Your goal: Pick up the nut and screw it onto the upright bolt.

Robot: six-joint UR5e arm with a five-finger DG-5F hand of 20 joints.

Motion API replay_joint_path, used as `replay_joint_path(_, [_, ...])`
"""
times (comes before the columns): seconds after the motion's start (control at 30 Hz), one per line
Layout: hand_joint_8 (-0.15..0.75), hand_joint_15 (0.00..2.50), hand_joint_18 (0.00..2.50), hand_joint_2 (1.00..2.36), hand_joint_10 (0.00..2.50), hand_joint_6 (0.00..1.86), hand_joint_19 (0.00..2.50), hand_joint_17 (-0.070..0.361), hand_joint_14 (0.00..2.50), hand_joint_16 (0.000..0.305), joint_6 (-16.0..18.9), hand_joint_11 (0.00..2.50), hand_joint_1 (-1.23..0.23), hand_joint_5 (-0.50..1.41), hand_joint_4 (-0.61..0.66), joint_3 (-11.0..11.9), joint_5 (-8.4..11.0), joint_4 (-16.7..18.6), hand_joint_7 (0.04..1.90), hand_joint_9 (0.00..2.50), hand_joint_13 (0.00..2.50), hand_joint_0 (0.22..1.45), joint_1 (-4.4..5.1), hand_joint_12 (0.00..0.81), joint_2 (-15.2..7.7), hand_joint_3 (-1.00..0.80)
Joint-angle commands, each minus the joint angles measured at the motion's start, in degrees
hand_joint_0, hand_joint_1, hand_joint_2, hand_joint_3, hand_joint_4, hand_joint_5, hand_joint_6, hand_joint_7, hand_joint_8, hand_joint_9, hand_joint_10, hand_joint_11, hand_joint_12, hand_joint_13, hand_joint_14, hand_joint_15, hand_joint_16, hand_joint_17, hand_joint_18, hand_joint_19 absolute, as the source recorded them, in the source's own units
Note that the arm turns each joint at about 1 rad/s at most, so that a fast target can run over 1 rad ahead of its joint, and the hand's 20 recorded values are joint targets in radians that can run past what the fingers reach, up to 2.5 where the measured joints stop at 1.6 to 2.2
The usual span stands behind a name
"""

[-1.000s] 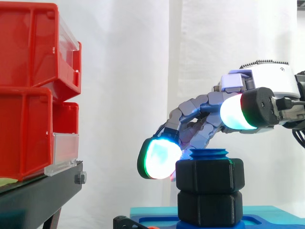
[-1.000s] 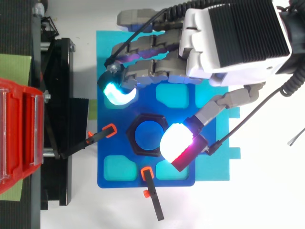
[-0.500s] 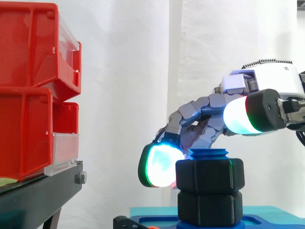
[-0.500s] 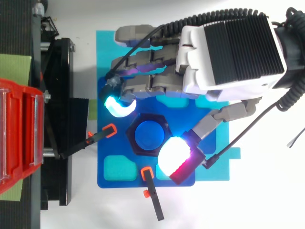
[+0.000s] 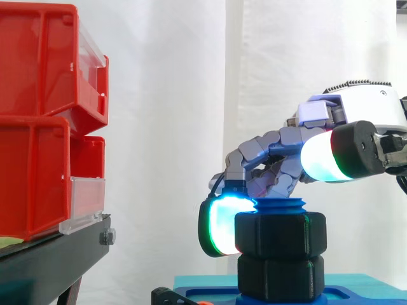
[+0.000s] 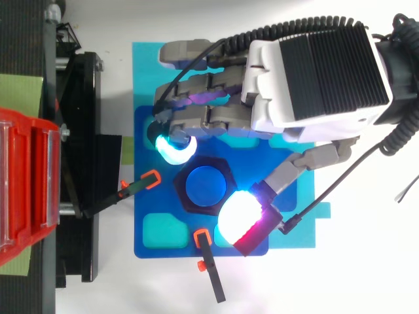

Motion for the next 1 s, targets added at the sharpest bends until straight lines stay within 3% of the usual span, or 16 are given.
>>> replay_joint_path(0.0, [0.267, 0.0, 0.14, 1.0, 0.0, 0.5, 0.0, 0.073, 0.0, 0.033, -0.04, 0.0, -0.29, -0.02, 0.23, 0.02, 0.0, 0.34, 1.15, 1.0, 0.54, 0.49, -0.23, 0.306, 0.01, -0.5])
replay_joint_path(0.33, [0.279, 0.0, 0.18, 1.0, 0.0, 0.5, 0.0, 0.071, 0.0, 0.031, -1.27, 0.0, -0.29, 0.01, 0.2, 0.02, 0.26, -0.71, 1.3, 1.07, 0.59, 0.5, -1.11, 0.304, 0.01, -0.5])
replay_joint_path(0.77, [0.249, 0.0, 0.34, 1.0, 0.0, 0.5, 0.0, 0.065, 0.0, 0.029, -2.68, 0.0, -0.3, 0.06, 0.13, 0.02, 0.26, -0.71, 1.37, 1.3, 0.71, 0.51, -1.72, 0.271, 0.01, -0.5])
replay_joint_path(0.83, [0.252, 0.0, 0.34, 1.0, 0.0, 0.5, 0.0, 0.065, 0.0, 0.029, -2.76, 0.0, -0.3, 0.06, 0.14, 0.02, 0.26, -0.71, 1.35, 1.28, 0.71, 0.51, -1.9, 0.271, 0.01, -0.5])
replay_joint_path(0.97, [0.268, 0.0, 0.31, 1.0, 0.0, 0.5, 0.0, 0.07, 0.0, 0.031, -2.76, 0.0, -0.3, -0.02, 0.22, -0.07, 0.26, -0.45, 1.08, 1.16, 0.67, 0.5, -2.25, 0.285, -0.08, -0.5])
